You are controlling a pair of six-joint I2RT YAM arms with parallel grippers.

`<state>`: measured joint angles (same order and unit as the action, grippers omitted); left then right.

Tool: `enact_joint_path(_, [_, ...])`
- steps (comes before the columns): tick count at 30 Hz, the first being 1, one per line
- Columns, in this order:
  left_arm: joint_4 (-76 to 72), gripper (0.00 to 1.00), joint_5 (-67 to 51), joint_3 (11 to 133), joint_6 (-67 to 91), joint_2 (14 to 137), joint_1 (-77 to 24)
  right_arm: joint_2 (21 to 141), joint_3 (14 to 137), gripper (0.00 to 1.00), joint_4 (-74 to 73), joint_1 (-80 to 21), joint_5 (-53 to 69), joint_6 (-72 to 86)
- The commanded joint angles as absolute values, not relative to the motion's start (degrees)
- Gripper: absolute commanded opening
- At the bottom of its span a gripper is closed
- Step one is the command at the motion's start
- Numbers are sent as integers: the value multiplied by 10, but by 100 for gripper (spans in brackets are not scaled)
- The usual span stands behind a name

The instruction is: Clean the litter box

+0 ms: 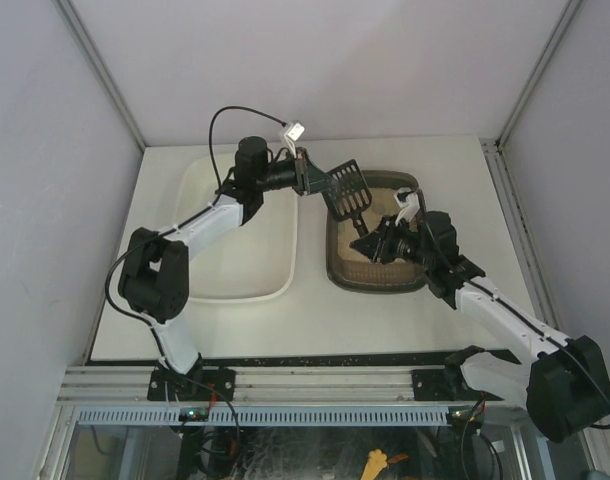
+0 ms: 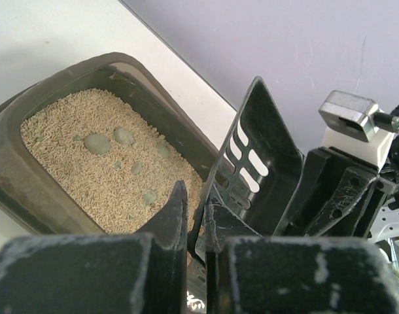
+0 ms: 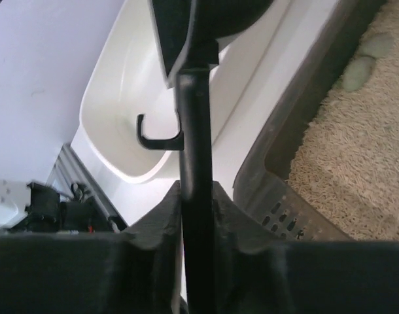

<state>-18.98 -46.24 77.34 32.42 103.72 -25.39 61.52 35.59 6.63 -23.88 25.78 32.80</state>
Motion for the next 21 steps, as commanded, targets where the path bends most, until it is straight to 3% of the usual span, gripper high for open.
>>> enact_joint_path(1, [-202,2,-467,769,318,995,-255,620,362,2,115,-235,275,342])
enact_joint_path(3, [-202,6,-470,767,318,992,-255,610,359,0,103,-235,262,340])
enact_joint_path(9, [-202,6,-458,728,310,960,-260,542,351,0,39,-221,234,315])
enact_joint_path(10, [-202,12,-450,721,309,955,-262,533,351,0,22,-215,239,312])
enact_joint_path(11, [-201,36,-442,715,308,951,-263,521,351,0,6,-213,240,309])
enact_joint_path(12, [-193,71,-427,713,305,946,-264,507,351,0,-12,-213,230,306])
enact_joint_path(13, [-177,96,-408,715,298,942,-264,492,354,0,-45,-211,211,313])
enact_joint_path(16, [-110,100,-308,725,273,918,-264,467,399,0,-203,-195,134,346])
enact_joint_path(21, [42,100,-112,785,350,916,-264,481,451,0,-382,-191,131,359])
